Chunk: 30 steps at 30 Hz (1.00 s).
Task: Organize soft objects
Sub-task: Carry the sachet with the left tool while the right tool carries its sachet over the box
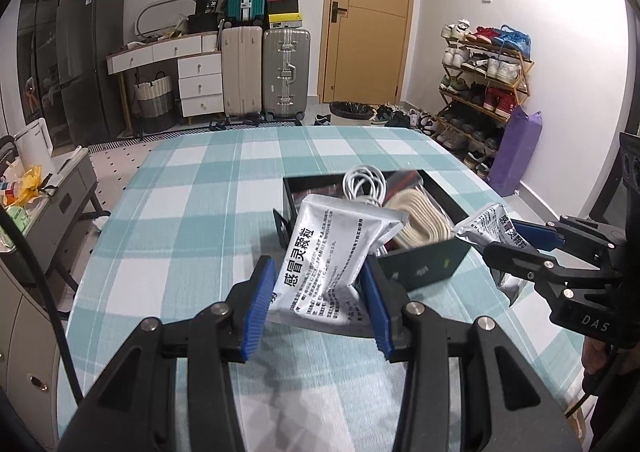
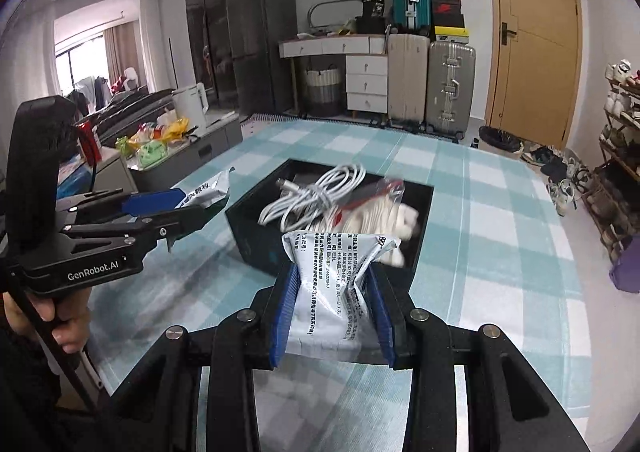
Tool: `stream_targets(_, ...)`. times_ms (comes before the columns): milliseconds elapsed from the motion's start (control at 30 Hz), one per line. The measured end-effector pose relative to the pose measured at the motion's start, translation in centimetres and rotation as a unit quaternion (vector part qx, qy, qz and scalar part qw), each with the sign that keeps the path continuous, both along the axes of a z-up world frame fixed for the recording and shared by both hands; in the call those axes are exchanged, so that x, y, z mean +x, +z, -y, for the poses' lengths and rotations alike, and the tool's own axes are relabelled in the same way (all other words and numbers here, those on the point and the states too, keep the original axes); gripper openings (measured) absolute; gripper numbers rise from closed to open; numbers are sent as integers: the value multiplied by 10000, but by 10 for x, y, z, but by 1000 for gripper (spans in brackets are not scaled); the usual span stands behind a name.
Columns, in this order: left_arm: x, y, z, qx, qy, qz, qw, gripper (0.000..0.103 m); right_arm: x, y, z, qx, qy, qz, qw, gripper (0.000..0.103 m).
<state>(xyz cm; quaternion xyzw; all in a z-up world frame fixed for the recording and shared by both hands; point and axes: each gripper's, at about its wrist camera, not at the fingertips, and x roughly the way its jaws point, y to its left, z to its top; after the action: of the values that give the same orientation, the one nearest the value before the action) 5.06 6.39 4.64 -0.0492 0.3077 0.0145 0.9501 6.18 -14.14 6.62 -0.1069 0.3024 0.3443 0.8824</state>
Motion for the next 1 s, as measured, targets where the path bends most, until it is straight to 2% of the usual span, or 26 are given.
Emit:
stream_targets(467, 45, 2, -2, -12, 69, 23, 10000, 43, 34, 6, -11, 188, -195, 30, 9996, 36)
stream_targets(1000, 92, -13, 2, -128, 55, -114, 9998, 43, 82, -12, -30, 21, -531, -81, 9986, 36)
